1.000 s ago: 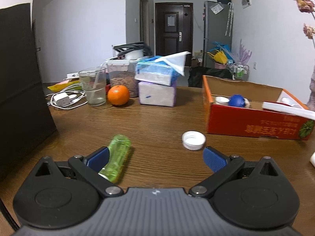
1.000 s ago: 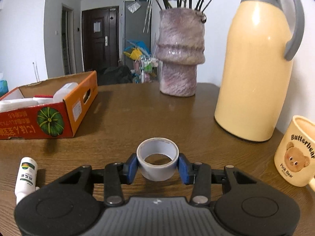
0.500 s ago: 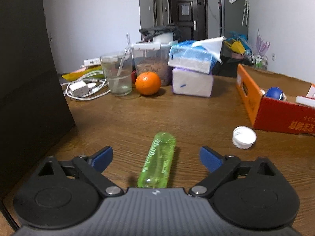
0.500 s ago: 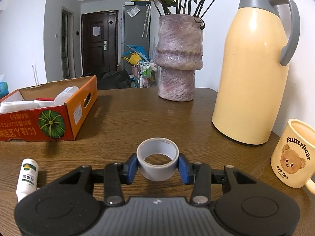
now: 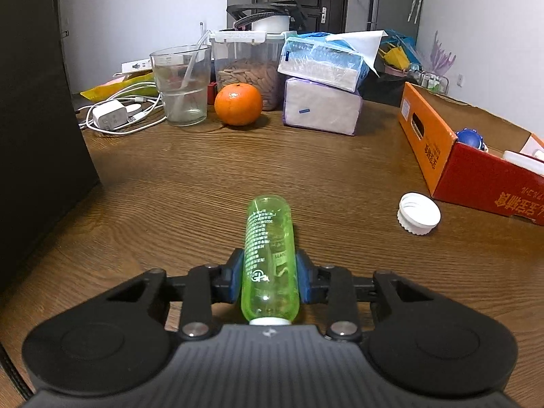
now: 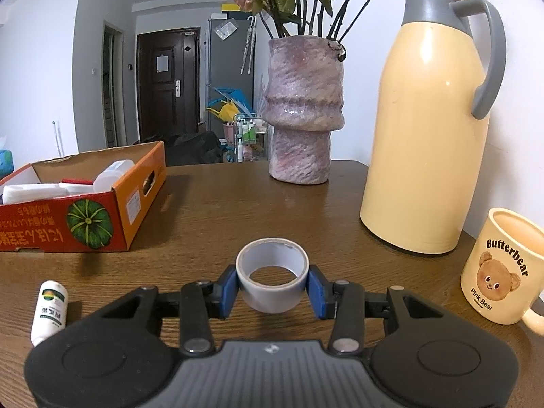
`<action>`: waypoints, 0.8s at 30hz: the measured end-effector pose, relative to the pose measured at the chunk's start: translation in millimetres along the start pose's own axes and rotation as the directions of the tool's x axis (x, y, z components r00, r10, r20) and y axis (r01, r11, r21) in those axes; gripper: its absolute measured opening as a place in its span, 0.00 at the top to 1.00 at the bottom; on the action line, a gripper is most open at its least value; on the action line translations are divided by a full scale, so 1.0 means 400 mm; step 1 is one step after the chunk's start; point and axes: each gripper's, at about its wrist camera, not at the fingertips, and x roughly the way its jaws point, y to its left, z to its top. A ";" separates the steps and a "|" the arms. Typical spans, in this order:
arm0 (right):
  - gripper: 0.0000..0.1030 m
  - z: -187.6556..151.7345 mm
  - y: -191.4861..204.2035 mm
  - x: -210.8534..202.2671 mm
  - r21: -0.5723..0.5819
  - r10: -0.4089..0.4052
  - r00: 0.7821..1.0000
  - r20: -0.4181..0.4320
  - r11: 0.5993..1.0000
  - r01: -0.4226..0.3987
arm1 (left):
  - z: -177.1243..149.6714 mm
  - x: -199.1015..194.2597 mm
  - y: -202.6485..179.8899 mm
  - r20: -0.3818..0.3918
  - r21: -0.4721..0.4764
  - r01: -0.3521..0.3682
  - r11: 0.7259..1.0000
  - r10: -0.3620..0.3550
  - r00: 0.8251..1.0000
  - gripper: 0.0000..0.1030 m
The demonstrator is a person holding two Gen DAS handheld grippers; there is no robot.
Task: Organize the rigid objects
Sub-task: 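Lift and carry the green bottle and tape roll over the cardboard box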
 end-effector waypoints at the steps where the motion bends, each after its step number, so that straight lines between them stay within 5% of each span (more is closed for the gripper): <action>1: 0.59 0.000 0.001 -0.001 -0.001 0.000 1.000 0.001 1.000 0.000 | 0.000 -0.002 -0.001 0.002 0.000 0.002 1.000 -0.002 1.000 0.69; 14: 0.59 -0.009 0.013 -0.026 0.014 0.005 1.000 0.025 1.000 -0.005 | -0.001 -0.071 -0.044 0.098 0.026 0.022 0.999 -0.025 0.995 0.69; 24: 0.59 -0.009 0.064 -0.066 0.011 0.083 0.995 0.059 0.996 -0.084 | -0.007 -0.123 -0.099 0.131 0.042 0.080 0.996 -0.085 0.988 0.69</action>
